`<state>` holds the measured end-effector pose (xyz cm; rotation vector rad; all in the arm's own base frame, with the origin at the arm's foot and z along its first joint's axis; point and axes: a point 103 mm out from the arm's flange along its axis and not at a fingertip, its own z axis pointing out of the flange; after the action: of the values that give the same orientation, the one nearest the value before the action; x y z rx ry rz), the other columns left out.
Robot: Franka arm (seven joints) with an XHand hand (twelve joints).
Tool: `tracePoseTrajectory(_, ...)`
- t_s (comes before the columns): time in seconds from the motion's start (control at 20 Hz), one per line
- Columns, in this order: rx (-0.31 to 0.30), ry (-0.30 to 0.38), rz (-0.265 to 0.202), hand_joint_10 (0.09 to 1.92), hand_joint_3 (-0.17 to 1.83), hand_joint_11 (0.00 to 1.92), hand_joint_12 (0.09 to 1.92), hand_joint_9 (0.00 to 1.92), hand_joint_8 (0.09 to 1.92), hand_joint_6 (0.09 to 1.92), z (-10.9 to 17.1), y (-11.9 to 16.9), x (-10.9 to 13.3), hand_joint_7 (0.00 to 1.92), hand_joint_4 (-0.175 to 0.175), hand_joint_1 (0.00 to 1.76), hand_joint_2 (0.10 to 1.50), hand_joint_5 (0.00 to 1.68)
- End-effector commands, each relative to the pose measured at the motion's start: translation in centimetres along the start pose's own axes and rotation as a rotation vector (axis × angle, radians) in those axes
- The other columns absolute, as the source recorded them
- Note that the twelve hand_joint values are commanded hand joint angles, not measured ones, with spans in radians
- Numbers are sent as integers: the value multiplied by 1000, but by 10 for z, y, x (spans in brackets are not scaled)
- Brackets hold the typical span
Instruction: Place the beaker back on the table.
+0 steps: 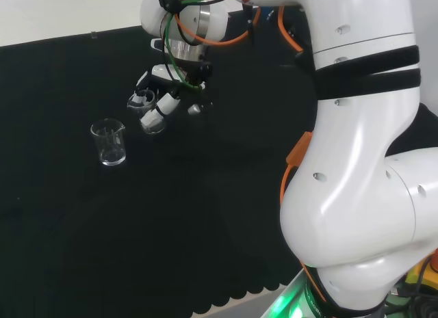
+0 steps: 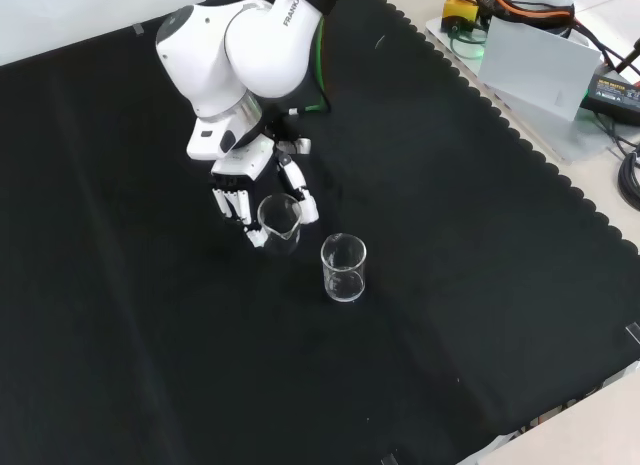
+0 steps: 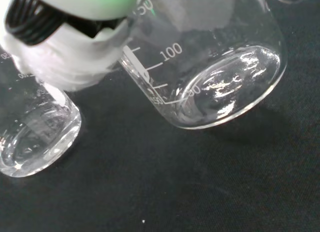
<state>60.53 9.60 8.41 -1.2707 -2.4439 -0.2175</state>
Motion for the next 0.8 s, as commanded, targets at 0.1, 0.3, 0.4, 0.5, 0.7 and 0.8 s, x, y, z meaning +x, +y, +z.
tracePoseTrajectory(0.1, -19, 26, -2, 87, 711, 1224, 811, 1593, 87, 699, 9, 7, -5, 1641, 67, 1156, 633, 1273)
tracePoseTrajectory(0.3, -21, 22, 2, 87, 709, 1221, 812, 1591, 87, 699, 12, 9, -6, 1639, 66, 1156, 635, 1272)
tracePoseTrajectory(0.4, -25, 19, 2, 87, 708, 1220, 813, 1590, 87, 698, 13, 9, -6, 1638, 65, 1156, 635, 1272)
tracePoseTrajectory(0.5, -23, 20, 6, 87, 706, 1218, 814, 1588, 87, 698, 14, 9, -7, 1635, 64, 1156, 637, 1271)
tracePoseTrajectory(0.7, -19, 37, 10, 87, 645, 1179, 842, 1565, 87, 698, 16, 6, -8, 1608, 37, 1156, 675, 1256)
tracePoseTrajectory(0.8, -15, 48, 13, 87, 553, 1083, 902, 1511, 87, 725, 17, 5, -10, 1548, 24, 1147, 736, 1218)
